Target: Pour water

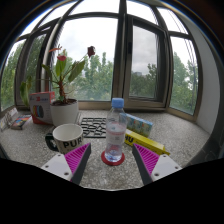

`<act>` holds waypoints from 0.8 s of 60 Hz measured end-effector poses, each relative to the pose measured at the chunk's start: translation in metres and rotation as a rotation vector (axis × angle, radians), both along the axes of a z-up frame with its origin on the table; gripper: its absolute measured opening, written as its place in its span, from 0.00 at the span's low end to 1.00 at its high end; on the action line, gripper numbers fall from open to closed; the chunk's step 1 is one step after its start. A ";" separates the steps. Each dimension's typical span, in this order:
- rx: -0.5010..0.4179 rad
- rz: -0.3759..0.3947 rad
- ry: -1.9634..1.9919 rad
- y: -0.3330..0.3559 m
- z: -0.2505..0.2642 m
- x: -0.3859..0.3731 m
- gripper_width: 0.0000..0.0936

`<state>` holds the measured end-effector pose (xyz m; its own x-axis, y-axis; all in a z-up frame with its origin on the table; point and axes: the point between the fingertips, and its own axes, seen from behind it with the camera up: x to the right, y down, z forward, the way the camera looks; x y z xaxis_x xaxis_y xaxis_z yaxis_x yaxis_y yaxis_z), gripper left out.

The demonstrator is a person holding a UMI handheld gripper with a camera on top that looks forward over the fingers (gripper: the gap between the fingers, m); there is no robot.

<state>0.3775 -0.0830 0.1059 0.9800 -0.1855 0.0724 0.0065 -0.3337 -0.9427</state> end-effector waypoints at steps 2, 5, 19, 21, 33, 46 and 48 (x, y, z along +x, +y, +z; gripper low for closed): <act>-0.002 -0.009 -0.004 -0.014 0.005 -0.004 0.91; -0.002 -0.025 -0.016 -0.038 0.012 -0.010 0.91; -0.003 -0.071 -0.075 -0.154 0.037 -0.053 0.91; -0.001 -0.077 -0.073 -0.170 0.039 -0.059 0.91; -0.007 -0.116 -0.050 -0.250 0.042 -0.091 0.91; -0.007 -0.117 -0.067 -0.292 0.048 -0.112 0.91; -0.002 -0.115 -0.061 -0.294 0.049 -0.115 0.91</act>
<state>0.2625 -0.3773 0.1550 0.9461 -0.2960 0.1318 0.0254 -0.3377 -0.9409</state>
